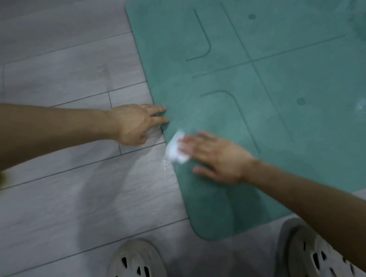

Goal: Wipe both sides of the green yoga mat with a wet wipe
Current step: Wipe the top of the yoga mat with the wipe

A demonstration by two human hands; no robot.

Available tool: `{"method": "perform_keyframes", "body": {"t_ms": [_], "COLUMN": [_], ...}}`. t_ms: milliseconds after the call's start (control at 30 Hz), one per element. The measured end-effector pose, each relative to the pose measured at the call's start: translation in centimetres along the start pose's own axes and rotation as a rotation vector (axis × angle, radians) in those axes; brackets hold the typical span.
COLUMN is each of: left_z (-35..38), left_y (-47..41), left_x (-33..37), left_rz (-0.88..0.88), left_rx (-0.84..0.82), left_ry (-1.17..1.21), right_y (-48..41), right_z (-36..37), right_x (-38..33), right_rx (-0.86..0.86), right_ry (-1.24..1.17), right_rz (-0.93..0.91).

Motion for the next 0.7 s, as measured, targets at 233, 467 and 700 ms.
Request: {"method": "perform_keyframes", "body": {"t_ms": [233,467,700], "left_z": [0.5,2.4,2.8], "left_y": [0.8,1.0,1.0], "left_x": [1.3,1.1,2.3], "left_rz": [0.096,0.116,0.089], "left_rx": [0.056,0.046,0.076], "left_ry": [-0.043,-0.024,-0.012], "right_y": [0.3,3.4,3.9], "right_z": [0.2,-1.1,0.8], "right_x": [-3.0,4.1,-6.5], "right_rx": [0.016,0.163,-0.07], "right_ry": [-0.099,-0.03,-0.064], "right_rz": [0.198,0.639,-0.126]}}
Point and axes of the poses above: each hand's wrist, its own y-axis away from the middle knuckle, its own z-axis out of the palm, x = y × z, the point moved 1 cm from there along -y, towards the middle knuckle, and after that the axes turned 1 degree about y, right-handed, at the moved point
